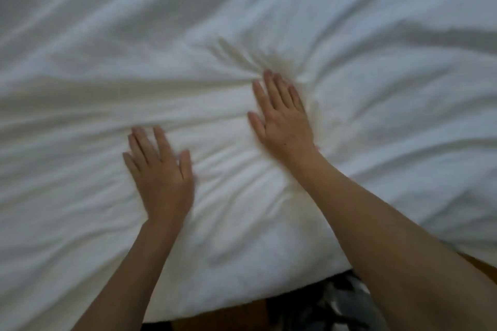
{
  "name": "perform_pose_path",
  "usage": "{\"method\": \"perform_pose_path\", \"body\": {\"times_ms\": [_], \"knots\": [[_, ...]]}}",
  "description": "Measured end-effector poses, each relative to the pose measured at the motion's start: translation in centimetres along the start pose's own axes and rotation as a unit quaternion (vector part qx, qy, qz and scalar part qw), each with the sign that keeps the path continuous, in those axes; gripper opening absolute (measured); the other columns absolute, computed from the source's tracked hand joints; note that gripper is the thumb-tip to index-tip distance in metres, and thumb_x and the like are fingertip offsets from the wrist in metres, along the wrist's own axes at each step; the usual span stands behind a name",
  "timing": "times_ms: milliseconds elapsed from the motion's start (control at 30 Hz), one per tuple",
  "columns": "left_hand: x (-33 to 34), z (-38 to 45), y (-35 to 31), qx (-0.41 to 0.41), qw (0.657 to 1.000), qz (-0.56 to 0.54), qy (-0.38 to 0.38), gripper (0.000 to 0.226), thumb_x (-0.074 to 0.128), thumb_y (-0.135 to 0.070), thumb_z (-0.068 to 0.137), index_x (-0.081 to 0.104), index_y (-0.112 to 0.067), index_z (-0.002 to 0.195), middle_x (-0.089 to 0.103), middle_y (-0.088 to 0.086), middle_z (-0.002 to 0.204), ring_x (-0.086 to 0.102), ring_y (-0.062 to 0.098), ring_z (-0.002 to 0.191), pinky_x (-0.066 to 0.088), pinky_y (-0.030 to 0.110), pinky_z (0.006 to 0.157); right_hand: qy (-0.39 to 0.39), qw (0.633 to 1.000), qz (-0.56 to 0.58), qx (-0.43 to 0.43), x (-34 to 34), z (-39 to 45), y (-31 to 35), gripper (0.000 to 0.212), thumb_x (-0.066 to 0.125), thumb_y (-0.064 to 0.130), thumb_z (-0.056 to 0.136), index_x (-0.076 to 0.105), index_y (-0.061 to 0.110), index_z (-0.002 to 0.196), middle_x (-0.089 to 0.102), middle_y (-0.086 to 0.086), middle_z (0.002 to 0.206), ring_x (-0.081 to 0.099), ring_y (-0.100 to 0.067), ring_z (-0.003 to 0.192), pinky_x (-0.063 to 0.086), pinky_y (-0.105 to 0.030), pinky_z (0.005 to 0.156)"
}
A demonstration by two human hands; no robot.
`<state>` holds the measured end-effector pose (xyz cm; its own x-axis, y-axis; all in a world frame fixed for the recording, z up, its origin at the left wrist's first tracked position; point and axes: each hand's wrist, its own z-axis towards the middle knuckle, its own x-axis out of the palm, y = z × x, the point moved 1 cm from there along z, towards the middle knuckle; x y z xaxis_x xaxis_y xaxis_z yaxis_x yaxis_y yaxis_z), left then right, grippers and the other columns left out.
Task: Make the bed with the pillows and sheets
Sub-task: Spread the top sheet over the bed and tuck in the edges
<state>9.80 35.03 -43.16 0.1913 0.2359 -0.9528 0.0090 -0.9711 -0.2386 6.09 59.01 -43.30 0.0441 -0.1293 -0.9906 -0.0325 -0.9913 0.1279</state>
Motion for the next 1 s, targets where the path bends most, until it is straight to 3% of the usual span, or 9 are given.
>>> {"method": "perform_pose_path", "body": {"times_ms": [133, 233, 367, 533, 667, 733, 833, 900, 1000], "knots": [[4.7, 0.8, -20.5, 0.122, 0.992, -0.015, 0.012, 0.064, 0.032, -0.039, 0.097, 0.028, -0.003, 0.150, 0.015, 0.029, 0.156, 0.014, 0.042, 0.146, 0.007, 0.053, 0.117, 0.004, 0.986, -0.037, 0.161, -3.4, -6.1, -22.5, 0.061, 0.033, 0.045, 0.095, 0.037, 0.011, 0.146, 0.034, -0.015, 0.152, 0.034, -0.031, 0.139, 0.018, -0.041, 0.113], [8.1, -3.3, -33.9, 0.277, 0.959, -0.004, 0.061, 0.064, 0.035, -0.041, 0.095, 0.032, -0.006, 0.149, 0.018, 0.027, 0.156, 0.016, 0.040, 0.146, 0.010, 0.054, 0.118, 0.018, 0.961, -0.032, 0.275, -5.6, -13.5, -35.6, 0.062, 0.028, 0.045, 0.096, 0.031, 0.011, 0.149, 0.029, -0.016, 0.154, 0.029, -0.033, 0.141, 0.020, -0.045, 0.114], [10.5, -9.3, -41.2, 0.362, 0.923, 0.013, 0.128, 0.059, 0.037, -0.037, 0.098, 0.030, -0.015, 0.152, 0.014, 0.018, 0.160, 0.008, 0.033, 0.149, 0.008, 0.052, 0.119, 0.045, 0.940, -0.043, 0.336, -7.5, -22.8, -44.4, 0.063, 0.025, 0.043, 0.099, 0.027, 0.005, 0.149, 0.029, -0.019, 0.153, 0.026, -0.033, 0.142, 0.022, -0.048, 0.115], [9.6, -8.9, -40.4, 0.428, 0.888, 0.066, 0.155, 0.058, 0.024, -0.045, 0.101, 0.025, -0.019, 0.153, 0.012, 0.015, 0.161, 0.006, 0.029, 0.150, 0.008, 0.049, 0.119, 0.050, 0.924, -0.041, 0.378, -7.3, -26.3, -45.4, 0.065, 0.019, 0.042, 0.101, 0.020, -0.001, 0.149, 0.028, -0.024, 0.152, 0.025, -0.034, 0.142, 0.019, -0.045, 0.117], [8.3, -9.1, -40.2, 0.405, 0.893, 0.031, 0.192, 0.058, 0.020, -0.045, 0.101, 0.026, -0.018, 0.152, 0.014, 0.010, 0.161, 0.006, 0.024, 0.150, 0.003, 0.044, 0.120, 0.054, 0.897, -0.013, 0.438, -7.2, -25.1, -44.6, 0.069, 0.012, 0.044, 0.097, 0.015, 0.001, 0.151, 0.018, -0.019, 0.157, 0.016, -0.029, 0.145, 0.011, -0.044, 0.119], [7.4, -10.3, -38.7, 0.396, 0.897, 0.005, 0.195, 0.058, 0.021, -0.044, 0.102, 0.032, -0.013, 0.150, 0.022, 0.011, 0.159, 0.015, 0.026, 0.148, 0.008, 0.044, 0.119, 0.051, 0.890, 0.023, 0.452, -7.3, -25.1, -42.8, 0.069, 0.014, 0.044, 0.096, 0.015, 0.003, 0.151, 0.015, -0.018, 0.158, 0.013, -0.029, 0.146, 0.008, -0.044, 0.119], [6.2, -13.2, -34.4, 0.420, 0.887, 0.002, 0.190, 0.060, 0.021, -0.046, 0.102, 0.029, -0.010, 0.149, 0.026, 0.015, 0.157, 0.022, 0.029, 0.146, 0.015, 0.047, 0.116, 0.041, 0.913, 0.049, 0.403, -7.6, -26.9, -37.9, 0.068, 0.013, 0.045, 0.096, 0.021, 0.005, 0.151, 0.017, -0.020, 0.157, 0.017, -0.032, 0.145, 0.012, -0.047, 0.117], [5.7, -15.3, -30.9, 0.457, 0.875, 0.010, 0.159, 0.058, 0.032, -0.041, 0.100, 0.029, -0.006, 0.147, 0.028, 0.020, 0.155, 0.025, 0.034, 0.144, 0.019, 0.050, 0.116, 0.038, 0.919, 0.079, 0.384, -7.4, -28.9, -34.4, 0.066, 0.013, 0.046, 0.098, 0.024, 0.006, 0.150, 0.019, -0.020, 0.157, 0.019, -0.032, 0.144, 0.013, -0.048, 0.117], [5.4, -18.5, -24.5, 0.552, 0.827, 0.026, 0.104, 0.055, 0.045, -0.020, 0.093, 0.034, -0.001, 0.144, 0.033, 0.023, 0.151, 0.031, 0.037, 0.141, 0.025, 0.052, 0.114, 0.039, 0.944, 0.084, 0.318, -7.0, -33.0, -29.6, 0.071, 0.020, 0.053, 0.099, 0.026, 0.002, 0.148, 0.025, -0.023, 0.154, 0.022, -0.035, 0.142, 0.016, -0.050, 0.116]]}}
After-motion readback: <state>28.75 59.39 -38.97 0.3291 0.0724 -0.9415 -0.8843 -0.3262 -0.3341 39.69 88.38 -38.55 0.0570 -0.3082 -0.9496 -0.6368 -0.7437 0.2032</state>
